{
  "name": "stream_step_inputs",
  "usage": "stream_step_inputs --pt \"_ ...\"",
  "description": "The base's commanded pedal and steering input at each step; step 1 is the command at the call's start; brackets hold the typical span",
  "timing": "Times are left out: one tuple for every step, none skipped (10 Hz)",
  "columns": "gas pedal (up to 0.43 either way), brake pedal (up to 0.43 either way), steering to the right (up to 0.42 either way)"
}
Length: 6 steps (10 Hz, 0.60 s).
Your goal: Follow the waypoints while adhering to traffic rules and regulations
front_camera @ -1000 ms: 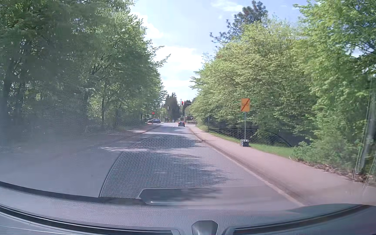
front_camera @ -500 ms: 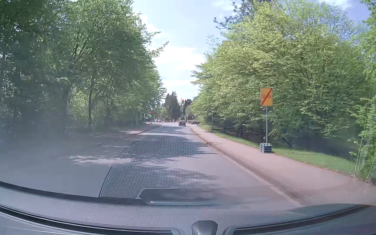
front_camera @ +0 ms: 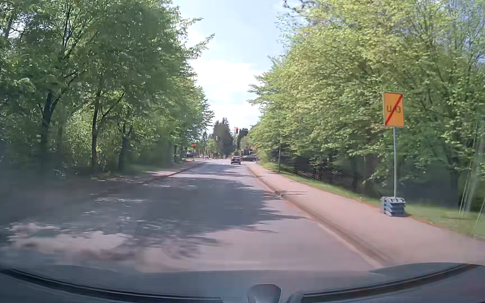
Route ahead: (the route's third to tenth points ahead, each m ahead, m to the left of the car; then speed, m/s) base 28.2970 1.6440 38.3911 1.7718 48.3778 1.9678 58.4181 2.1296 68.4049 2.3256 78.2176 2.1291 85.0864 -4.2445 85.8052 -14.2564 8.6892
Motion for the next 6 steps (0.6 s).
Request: stream_step_inputs --pt "0.000 0.000 0.002" --pt "0.000 0.000 0.002" --pt "0.000 0.000 0.001" --pt "0.000 0.000 0.000" --pt "0.000 0.000 -0.002" --pt "0.000 0.000 -0.003"
